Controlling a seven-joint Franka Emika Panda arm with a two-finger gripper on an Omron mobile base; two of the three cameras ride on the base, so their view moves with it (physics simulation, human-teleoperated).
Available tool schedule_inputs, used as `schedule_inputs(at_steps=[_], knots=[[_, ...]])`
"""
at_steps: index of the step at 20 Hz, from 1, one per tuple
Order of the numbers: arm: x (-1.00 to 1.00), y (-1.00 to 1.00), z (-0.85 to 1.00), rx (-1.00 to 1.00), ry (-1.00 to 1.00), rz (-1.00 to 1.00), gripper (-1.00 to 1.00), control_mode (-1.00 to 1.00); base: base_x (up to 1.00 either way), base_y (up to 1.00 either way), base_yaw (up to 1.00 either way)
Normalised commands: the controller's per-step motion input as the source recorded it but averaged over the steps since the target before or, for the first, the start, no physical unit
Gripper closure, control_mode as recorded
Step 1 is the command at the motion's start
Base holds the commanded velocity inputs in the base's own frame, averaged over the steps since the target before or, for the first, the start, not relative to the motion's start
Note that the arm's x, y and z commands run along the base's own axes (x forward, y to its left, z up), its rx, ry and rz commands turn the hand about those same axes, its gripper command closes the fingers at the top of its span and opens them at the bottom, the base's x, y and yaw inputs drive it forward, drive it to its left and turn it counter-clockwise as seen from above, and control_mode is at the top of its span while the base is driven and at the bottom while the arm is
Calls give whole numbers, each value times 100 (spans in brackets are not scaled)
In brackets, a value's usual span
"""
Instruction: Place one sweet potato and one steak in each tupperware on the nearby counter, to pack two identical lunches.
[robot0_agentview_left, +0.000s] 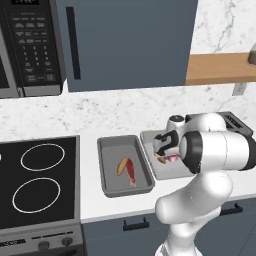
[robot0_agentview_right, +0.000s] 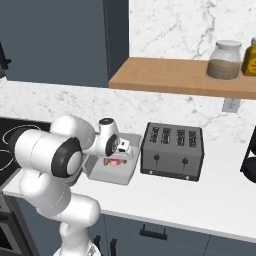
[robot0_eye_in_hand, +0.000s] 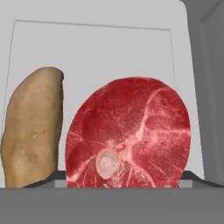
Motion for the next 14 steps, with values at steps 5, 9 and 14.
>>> schedule_inputs(at_steps=[5,9,14], knots=[[12,0,-43,0,5,4,-100,-100,0,0,0],[0,0,-15,0,0,3,-100,-100,0,0,0],[-4,2,12,0,-12,1,-100,-100,0,0,0]])
